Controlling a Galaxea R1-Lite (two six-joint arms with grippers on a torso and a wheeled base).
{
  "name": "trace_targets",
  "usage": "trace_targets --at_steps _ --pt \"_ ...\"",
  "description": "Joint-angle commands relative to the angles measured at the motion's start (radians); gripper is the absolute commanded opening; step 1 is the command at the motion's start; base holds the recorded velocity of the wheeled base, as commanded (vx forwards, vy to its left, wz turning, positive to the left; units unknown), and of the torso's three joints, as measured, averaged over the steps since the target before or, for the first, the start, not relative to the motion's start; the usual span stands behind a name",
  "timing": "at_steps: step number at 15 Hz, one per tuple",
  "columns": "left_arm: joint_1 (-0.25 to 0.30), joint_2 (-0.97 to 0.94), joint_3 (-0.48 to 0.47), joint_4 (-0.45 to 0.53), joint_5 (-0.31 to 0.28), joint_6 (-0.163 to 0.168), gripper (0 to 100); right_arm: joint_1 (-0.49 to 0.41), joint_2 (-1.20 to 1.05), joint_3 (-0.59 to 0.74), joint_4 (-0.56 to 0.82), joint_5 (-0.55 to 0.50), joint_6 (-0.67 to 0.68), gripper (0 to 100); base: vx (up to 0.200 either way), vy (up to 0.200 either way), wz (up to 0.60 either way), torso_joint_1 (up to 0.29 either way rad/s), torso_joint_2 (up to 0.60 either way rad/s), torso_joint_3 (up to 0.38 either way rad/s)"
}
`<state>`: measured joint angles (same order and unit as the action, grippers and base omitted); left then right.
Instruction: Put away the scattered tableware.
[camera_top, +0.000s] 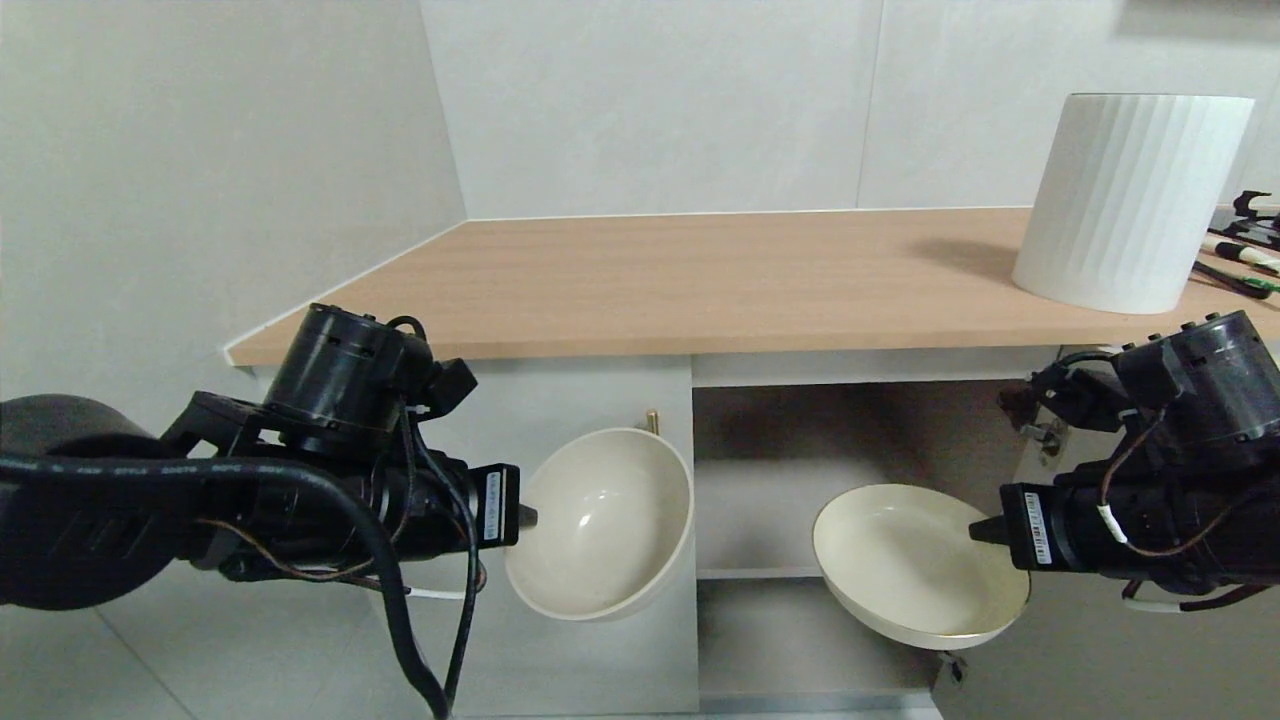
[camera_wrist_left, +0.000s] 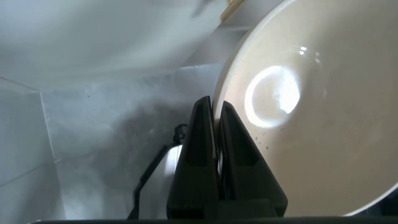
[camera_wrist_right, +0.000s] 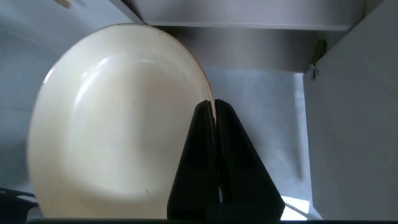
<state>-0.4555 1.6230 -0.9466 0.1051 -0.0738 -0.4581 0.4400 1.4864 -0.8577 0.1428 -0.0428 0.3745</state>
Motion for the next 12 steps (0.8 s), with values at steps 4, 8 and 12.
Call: trace_targets --at_steps 4,8,12 --pt "0.0 0.0 0.0 0.001 0.0 -0.001 0 0.0 0.002 0.002 0.0 0.0 -0.002 0 0.0 0.0 0.0 -0.035 0.21 0.149" --pt "0.0 0.005 0.0 0.001 0.0 -0.001 0 0.0 0.04 0.0 -0.012 0.001 -0.025 0 0.0 0.0 0.0 0.0 0.0 0.0" --pt "0.0 0.006 0.0 0.001 -0.001 0.001 0 -0.01 0.242 -0.004 -0.052 0.003 -0.046 0 0.0 0.0 0.0 0.0 0.0 0.0"
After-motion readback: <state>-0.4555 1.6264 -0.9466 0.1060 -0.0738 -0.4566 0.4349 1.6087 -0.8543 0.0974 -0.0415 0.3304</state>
